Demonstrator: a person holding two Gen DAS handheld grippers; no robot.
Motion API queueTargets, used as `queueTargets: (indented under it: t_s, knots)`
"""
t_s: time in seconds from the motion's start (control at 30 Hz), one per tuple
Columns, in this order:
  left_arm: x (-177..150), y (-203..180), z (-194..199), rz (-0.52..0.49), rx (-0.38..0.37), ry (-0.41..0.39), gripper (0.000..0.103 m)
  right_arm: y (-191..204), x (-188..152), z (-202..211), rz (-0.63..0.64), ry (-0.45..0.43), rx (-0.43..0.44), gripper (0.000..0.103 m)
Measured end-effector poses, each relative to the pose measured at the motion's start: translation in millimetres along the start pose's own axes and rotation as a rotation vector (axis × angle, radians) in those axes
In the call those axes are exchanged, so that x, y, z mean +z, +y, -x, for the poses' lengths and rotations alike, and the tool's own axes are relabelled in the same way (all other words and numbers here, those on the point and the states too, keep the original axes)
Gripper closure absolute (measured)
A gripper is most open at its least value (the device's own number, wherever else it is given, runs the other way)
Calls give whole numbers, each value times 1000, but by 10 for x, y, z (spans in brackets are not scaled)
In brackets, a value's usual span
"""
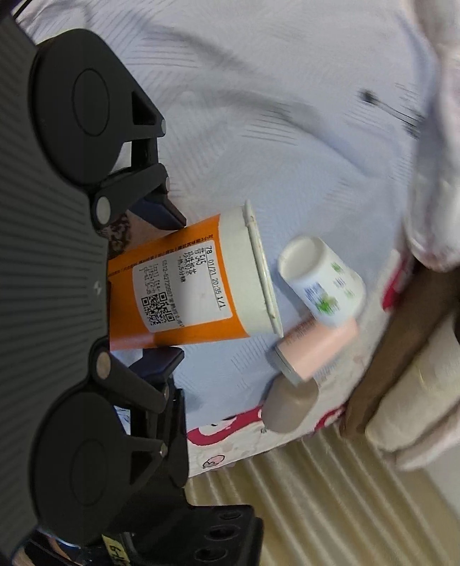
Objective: Flip cup upright
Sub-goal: 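Lift the orange cup with the right gripper and rotate it rim-up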
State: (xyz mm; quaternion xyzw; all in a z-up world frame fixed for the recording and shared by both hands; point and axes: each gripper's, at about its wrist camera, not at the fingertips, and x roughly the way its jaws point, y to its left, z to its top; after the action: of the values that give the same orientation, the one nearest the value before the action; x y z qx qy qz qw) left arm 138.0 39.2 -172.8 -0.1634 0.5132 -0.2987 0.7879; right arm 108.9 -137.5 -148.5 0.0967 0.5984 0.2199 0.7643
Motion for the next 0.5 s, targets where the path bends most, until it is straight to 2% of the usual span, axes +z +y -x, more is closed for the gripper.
queueTargets:
  t_s: [0.2,0.37,0.5]
  knots:
    - [-48,-274,184,-150,17,-105,35,168,-133,202,133,-187,-102,31]
    - [-107,-464,199,-250,39,-188,36,340,-284,208,306,-332,-265,31]
    - [-145,-507,195,-284,52,-263,36,409,-432,129,468,-476,-401,31]
